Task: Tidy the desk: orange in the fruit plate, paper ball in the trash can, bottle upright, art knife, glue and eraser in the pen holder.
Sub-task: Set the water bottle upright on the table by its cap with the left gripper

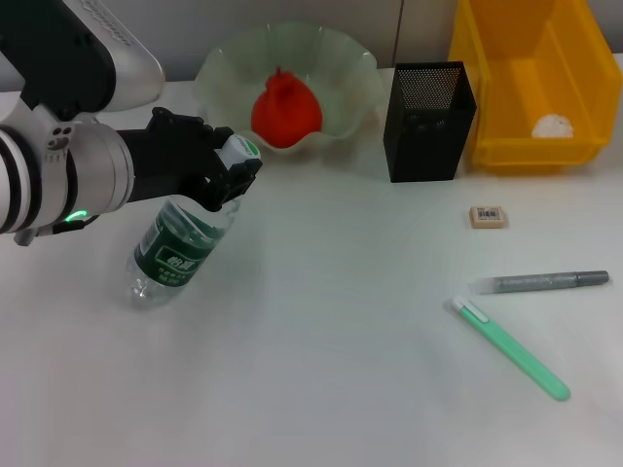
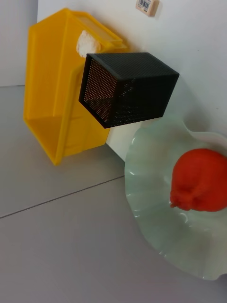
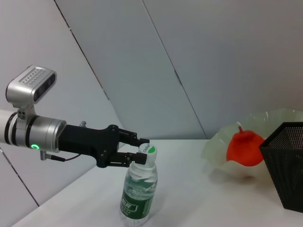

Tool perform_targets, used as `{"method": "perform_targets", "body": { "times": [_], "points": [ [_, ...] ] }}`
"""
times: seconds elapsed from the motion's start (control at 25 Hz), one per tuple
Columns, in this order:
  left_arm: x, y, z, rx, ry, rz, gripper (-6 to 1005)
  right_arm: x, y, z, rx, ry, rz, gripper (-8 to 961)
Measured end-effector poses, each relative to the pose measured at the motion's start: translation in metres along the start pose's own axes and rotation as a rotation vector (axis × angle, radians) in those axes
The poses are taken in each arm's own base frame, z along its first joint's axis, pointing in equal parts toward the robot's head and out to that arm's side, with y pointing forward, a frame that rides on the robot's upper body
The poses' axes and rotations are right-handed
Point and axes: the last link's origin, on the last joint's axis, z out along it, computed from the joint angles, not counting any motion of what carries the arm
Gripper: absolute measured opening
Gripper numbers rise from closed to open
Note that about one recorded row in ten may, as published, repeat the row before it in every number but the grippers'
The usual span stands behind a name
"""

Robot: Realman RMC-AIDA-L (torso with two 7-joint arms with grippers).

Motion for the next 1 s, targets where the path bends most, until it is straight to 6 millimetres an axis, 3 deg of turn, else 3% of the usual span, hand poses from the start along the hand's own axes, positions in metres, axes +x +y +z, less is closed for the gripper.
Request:
{"method": "perform_targets", "body": {
  "times": [0.84, 1.0],
  "points": [
    [0.014, -0.002, -0.022, 0.032, 0.051, 0.012, 420, 0.0, 0.0, 0.0, -0.001, 0.0, -0.001, 583],
    [0.01, -0.003, -0.021, 0.033, 0.042, 0.001, 360, 0.0, 0.0, 0.0, -0.001, 0.0, -0.001, 583]
  ]
}}
